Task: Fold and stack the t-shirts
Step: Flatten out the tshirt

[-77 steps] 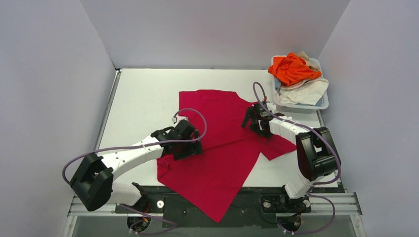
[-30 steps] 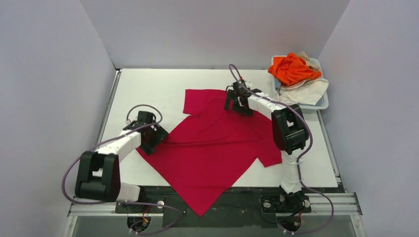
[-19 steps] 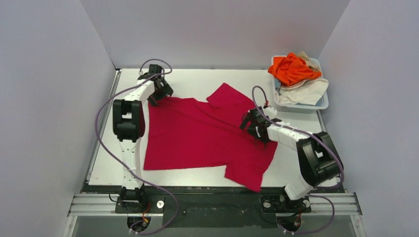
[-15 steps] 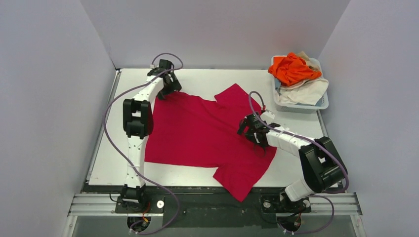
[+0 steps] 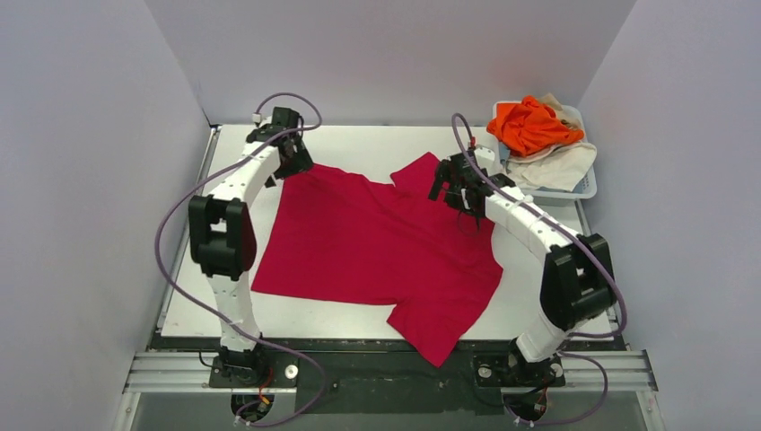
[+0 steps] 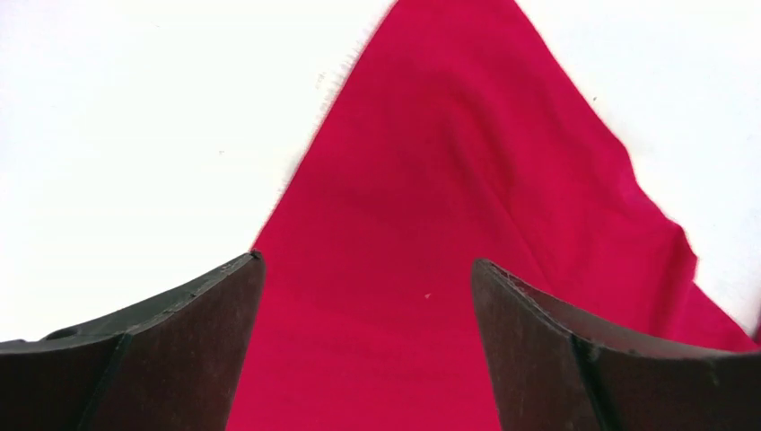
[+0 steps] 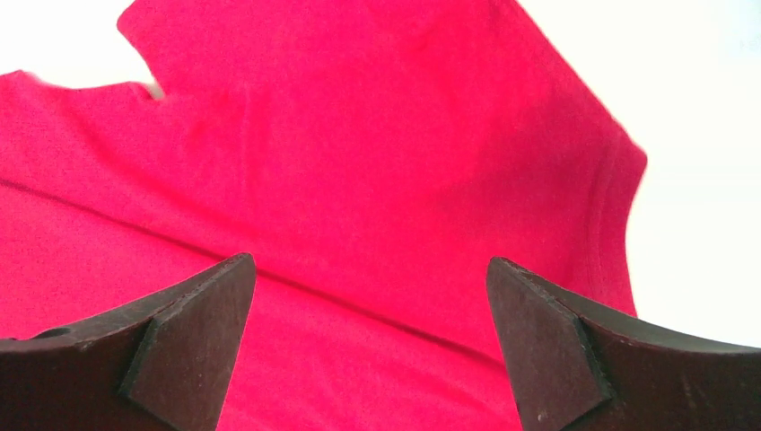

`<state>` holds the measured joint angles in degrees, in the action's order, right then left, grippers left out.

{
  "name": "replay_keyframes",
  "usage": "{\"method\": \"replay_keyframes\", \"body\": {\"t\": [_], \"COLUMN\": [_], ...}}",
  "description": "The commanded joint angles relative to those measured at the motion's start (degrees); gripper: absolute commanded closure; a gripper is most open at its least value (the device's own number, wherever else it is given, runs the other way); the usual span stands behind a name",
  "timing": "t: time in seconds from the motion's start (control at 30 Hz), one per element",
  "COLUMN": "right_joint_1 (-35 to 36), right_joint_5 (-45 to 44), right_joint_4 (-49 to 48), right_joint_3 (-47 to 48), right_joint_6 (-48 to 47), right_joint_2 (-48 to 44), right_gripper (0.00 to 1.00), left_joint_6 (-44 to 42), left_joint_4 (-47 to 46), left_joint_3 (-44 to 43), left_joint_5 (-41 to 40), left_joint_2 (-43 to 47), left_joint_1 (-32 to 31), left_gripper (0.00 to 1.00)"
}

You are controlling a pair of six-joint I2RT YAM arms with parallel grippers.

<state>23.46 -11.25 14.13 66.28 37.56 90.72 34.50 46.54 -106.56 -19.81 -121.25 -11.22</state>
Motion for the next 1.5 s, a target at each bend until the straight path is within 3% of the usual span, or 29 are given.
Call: {"method": "replay_keyframes", "body": {"t": [0.0, 0.13, 0.3, 0.4, 0.7, 1.23, 1.47], "right_joint_1": [-2.7, -3.4, -4.8, -5.5, -7.4, -13.1, -12.1], "right_joint_5": [2.9, 1.8, -0.8, -3.8, -1.7, 6.2, 7.8], "right_joint_4": [4.4, 4.9, 5.6, 6.9, 11.7, 16.7, 16.5], "right_joint_3": [6.4, 10.9, 16.7, 19.6, 26.8, 53.9, 58.8], "right_joint_6": [-4.2, -3.8, -2.4, -1.0, 0.2, 4.9, 1.7], "right_joint_2": [8.8, 15.6, 23.9, 27.5, 34.4, 51.6, 49.1], "right_gripper": [0.04, 0.04, 0.05, 0.05, 0.05, 0.07, 0.07], "left_joint_6": [2.1, 2.9, 4.3, 4.5, 7.2, 11.6, 12.6], "left_joint_4": [-7.6, -14.7, -18.8, -18.6, -15.1, -11.3, -7.3], "left_joint_3": [14.3, 25.4, 29.0, 29.3, 32.6, 27.7, 25.1], "left_joint_5": [3.9, 9.3, 16.0, 15.4, 12.0, 9.2, 5.7], "left_joint_2": [10.8, 13.2, 9.9, 7.7, 7.3, 6.6, 10.1], "left_joint_1": [1.3, 2.9, 5.9, 6.8, 8.7, 8.7, 8.7], "left_gripper": [0.04, 0.04, 0.04, 0.04, 0.04, 0.04, 0.04]}}
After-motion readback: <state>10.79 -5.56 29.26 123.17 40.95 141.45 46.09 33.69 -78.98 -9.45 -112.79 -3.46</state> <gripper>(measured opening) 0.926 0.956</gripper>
